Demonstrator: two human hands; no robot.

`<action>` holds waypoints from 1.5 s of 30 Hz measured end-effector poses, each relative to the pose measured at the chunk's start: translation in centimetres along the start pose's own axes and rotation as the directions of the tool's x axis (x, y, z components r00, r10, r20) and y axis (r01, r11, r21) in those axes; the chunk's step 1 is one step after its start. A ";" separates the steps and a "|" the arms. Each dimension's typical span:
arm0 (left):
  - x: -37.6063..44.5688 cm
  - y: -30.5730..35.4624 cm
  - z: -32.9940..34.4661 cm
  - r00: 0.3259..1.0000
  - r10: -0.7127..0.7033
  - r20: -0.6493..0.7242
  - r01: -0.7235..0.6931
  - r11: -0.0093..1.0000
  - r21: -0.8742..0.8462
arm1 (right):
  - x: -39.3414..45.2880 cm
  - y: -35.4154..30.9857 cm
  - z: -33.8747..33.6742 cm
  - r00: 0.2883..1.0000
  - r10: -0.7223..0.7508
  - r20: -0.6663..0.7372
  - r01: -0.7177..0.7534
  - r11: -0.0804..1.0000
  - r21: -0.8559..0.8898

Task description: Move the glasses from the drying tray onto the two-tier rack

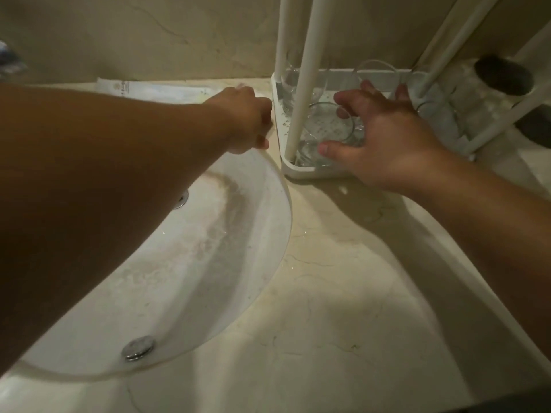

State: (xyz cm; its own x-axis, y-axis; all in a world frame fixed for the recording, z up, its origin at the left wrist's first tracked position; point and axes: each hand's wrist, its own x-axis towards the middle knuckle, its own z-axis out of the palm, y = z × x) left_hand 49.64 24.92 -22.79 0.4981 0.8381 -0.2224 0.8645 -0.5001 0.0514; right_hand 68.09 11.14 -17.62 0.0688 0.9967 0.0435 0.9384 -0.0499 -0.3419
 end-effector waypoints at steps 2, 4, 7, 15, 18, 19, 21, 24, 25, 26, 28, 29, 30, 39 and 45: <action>0.1 0.3 0.0 1.000 0.009 -0.004 -0.009 1.000 0.030 | 0.0 0.0 0.1 1.000 -0.003 -0.006 0.003 1.000 0.011; 0.1 0.6 -0.1 1.000 0.008 -0.002 -0.008 0.999 0.052 | 0.0 0.3 0.4 1.000 -0.010 0.013 0.010 1.000 -0.005; 0.0 0.6 -0.2 1.000 -0.003 -0.002 0.003 1.000 0.030 | 0.1 1.0 0.3 0.999 -0.048 0.020 0.049 0.997 -0.051; 0.3 1.3 -0.5 0.999 -0.042 -0.010 0.042 0.998 0.038 | 3.0 4.1 -1.4 0.965 0.164 -0.204 -0.161 0.986 0.031; 0.2 1.4 -0.3 0.999 -0.031 -0.021 0.032 0.999 0.021 | 5.1 4.8 -2.1 0.964 0.201 -0.172 -0.209 0.977 -0.030; 0.2 1.2 -0.2 0.999 -0.027 -0.024 0.027 1.000 0.014 | 5.9 4.9 -2.3 0.965 0.212 -0.154 -0.221 0.974 -0.042; 0.1 0.9 0.2 0.999 -0.021 -0.039 0.021 1.000 -0.001 | 7.1 5.2 -2.7 0.968 0.220 -0.120 -0.225 0.974 -0.033; 0.0 0.4 0.4 0.999 -0.026 -0.044 0.024 0.998 -0.060 | 8.8 5.3 -3.2 0.965 0.255 -0.055 -0.256 0.967 -0.009; 0.0 0.4 0.5 0.999 -0.029 -0.043 0.026 0.997 -0.079 | 9.3 5.3 -3.2 0.962 0.272 -0.027 -0.272 0.962 -0.021; 0.0 0.4 0.5 0.999 -0.031 -0.044 0.027 0.996 -0.088 | 9.7 5.2 -3.2 0.958 0.285 -0.001 -0.285 0.958 -0.042; 0.1 0.4 0.5 0.998 -0.031 -0.047 0.026 0.996 -0.088 | 10.3 5.0 -3.3 0.953 0.301 0.037 -0.297 0.951 -0.081; 0.1 0.5 0.5 0.998 -0.029 -0.049 0.025 0.996 -0.087 | 10.4 4.9 -3.3 0.951 0.303 0.053 -0.297 0.950 -0.098; 0.0 0.5 0.5 0.998 -0.028 -0.049 0.024 0.996 -0.086 | 10.4 4.9 -3.3 0.952 0.300 0.065 -0.292 0.950 -0.114; 0.2 0.4 0.4 0.999 -0.023 -0.046 0.020 0.998 -0.060 | 10.9 4.9 -2.8 0.977 0.215 -0.002 -0.214 0.970 -0.116; 0.3 0.6 0.3 0.998 -0.039 -0.040 0.038 0.999 -0.028 | 11.7 4.6 -2.6 0.980 0.200 -0.006 -0.199 0.973 -0.112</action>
State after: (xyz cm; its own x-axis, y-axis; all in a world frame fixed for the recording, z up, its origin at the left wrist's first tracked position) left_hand 50.29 24.78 -23.09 0.4666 0.8649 -0.1851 0.8842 -0.4618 0.0707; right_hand 74.06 22.41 -16.23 0.2570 0.9662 -0.0205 0.9378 -0.2545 -0.2361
